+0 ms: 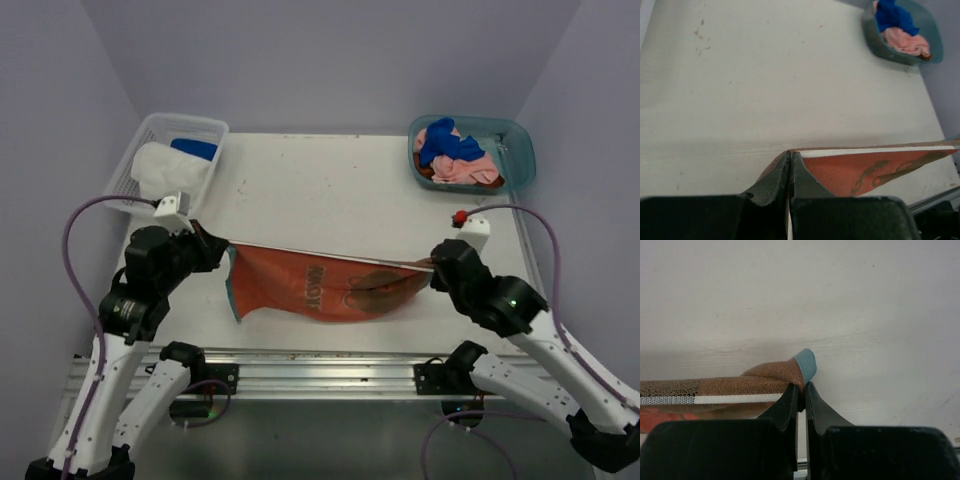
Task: Roll the towels
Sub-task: Flatten the towel, then fold the towel
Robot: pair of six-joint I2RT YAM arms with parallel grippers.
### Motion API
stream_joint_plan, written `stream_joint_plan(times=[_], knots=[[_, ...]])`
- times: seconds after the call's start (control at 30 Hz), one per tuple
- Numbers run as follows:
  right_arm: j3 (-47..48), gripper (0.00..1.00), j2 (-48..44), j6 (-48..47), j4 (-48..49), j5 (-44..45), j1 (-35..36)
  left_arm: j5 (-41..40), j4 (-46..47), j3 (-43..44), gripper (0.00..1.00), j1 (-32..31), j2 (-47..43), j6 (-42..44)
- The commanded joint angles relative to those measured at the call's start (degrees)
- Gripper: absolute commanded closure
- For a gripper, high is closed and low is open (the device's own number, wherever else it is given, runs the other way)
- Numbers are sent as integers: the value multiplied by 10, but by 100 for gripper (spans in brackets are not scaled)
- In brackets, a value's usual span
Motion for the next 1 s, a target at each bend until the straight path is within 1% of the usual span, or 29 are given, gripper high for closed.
stream_joint_plan(times=[0.0, 0.07, 0.1, 0.13, 0.17, 0.2, 0.27, 0.3, 0.4, 0.43, 0.57, 0.67, 0.77, 0.83, 0.97], knots=[[-38, 100, 106, -7, 86, 69, -10, -80, 58, -41, 100, 4, 98, -3], [-37, 100, 160, -32, 147, 52, -38, -80, 89, -49, 100, 4, 146, -1], [-34, 100, 208, -41, 165, 45, -50, -100, 99, -50, 100, 4, 194, -1], [-30, 100, 235, -62, 185, 36, -65, -103, 112, -48, 100, 5, 219, -6], [-20, 100, 259, -70, 216, 10, -97, -105, 116, -42, 100, 5, 242, -6], [-14, 100, 305, -80, 232, -5, -115, -105, 120, -35, 100, 5, 283, -6], [8, 100, 344, -97, 264, -31, -150, -104, 127, -23, 100, 7, 318, -12], [17, 100, 382, -104, 271, -37, -156, -96, 125, -7, 100, 9, 348, -13], [50, 100, 431, -127, 298, -52, -179, -89, 133, 14, 100, 10, 390, -15], [59, 100, 459, -133, 304, -55, -184, -89, 139, 17, 100, 11, 399, -15], [94, 100, 495, -140, 314, -76, -207, -86, 133, 41, 100, 19, 438, -11], [102, 100, 499, -143, 325, -104, -233, -85, 138, 51, 100, 30, 456, -9], [107, 100, 499, -151, 317, -115, -237, -66, 139, 59, 100, 42, 473, -7], [102, 100, 492, -151, 310, -122, -238, -63, 132, 65, 100, 46, 480, -3], [53, 100, 452, -140, 302, -139, -237, -64, 116, 63, 100, 46, 474, 9]])
